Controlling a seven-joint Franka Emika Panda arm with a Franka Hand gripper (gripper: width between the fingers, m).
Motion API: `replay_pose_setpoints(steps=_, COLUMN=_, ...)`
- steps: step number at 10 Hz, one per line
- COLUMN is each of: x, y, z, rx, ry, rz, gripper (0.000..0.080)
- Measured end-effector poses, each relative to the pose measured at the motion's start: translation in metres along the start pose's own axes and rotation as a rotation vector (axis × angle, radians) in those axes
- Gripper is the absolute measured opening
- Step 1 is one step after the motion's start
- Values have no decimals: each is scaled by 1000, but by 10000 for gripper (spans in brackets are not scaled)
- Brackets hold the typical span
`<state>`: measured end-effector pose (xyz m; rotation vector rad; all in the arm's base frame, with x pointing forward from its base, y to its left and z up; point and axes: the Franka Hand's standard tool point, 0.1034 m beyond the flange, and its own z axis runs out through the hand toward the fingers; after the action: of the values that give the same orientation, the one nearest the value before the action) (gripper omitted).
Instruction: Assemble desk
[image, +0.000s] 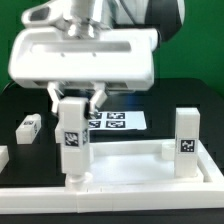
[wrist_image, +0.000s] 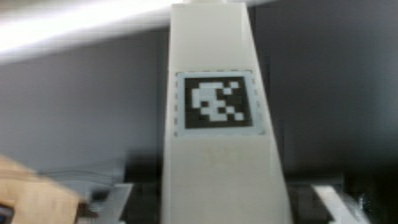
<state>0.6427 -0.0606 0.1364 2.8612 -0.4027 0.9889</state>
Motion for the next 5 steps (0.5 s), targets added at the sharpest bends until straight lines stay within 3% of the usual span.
replay_pose_setpoints(steps=5, x=-20, y=-7, z=-11, rx=11, ry=-29, rz=-9, gripper=290)
